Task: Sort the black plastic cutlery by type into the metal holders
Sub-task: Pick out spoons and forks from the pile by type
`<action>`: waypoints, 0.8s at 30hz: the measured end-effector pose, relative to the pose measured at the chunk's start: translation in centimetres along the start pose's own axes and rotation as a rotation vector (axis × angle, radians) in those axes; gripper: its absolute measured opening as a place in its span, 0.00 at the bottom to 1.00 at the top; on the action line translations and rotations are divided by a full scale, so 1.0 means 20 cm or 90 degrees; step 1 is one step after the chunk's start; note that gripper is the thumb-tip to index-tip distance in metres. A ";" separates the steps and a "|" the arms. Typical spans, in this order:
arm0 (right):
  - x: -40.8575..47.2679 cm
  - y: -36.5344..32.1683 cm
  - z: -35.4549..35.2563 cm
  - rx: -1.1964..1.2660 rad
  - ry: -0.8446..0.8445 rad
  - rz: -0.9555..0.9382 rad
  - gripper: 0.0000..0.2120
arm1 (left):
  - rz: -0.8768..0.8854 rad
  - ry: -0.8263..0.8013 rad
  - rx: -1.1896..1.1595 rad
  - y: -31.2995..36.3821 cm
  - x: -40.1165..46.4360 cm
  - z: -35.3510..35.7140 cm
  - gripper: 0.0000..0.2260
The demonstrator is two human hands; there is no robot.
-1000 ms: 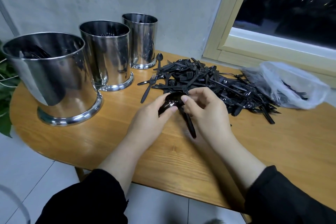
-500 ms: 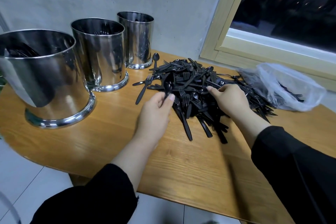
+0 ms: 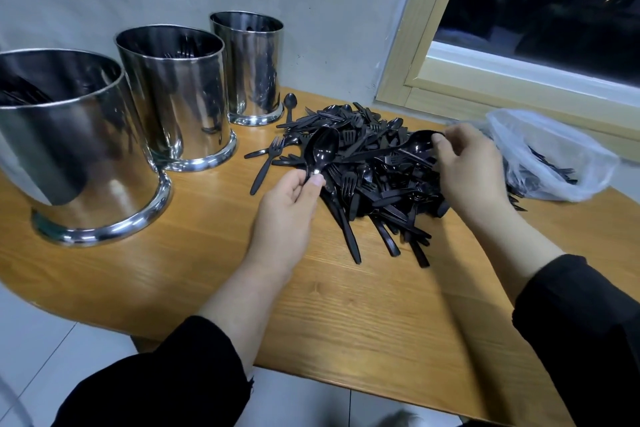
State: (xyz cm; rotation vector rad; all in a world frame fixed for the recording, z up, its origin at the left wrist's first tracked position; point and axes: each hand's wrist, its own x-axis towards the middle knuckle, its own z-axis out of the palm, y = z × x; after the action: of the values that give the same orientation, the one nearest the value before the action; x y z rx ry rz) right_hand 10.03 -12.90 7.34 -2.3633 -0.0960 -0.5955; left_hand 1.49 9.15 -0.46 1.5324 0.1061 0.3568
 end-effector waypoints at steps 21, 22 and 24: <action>-0.30 -0.02 0.11 -0.203 -0.245 -0.265 0.16 | -0.030 -0.075 -0.006 0.04 -0.03 -0.01 0.20; -0.32 0.01 0.13 -0.231 -0.266 -0.266 0.17 | -0.030 -0.073 0.000 0.04 -0.03 -0.01 0.21; -0.34 0.03 0.16 -0.249 -0.258 -0.269 0.16 | -0.027 -0.085 0.008 0.04 -0.03 -0.01 0.23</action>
State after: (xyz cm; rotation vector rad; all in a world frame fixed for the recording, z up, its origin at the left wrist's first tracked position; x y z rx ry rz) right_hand 5.34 -10.64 1.83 -2.8408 -0.7339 -0.3339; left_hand 0.79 9.10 0.28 1.5597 0.0355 0.2191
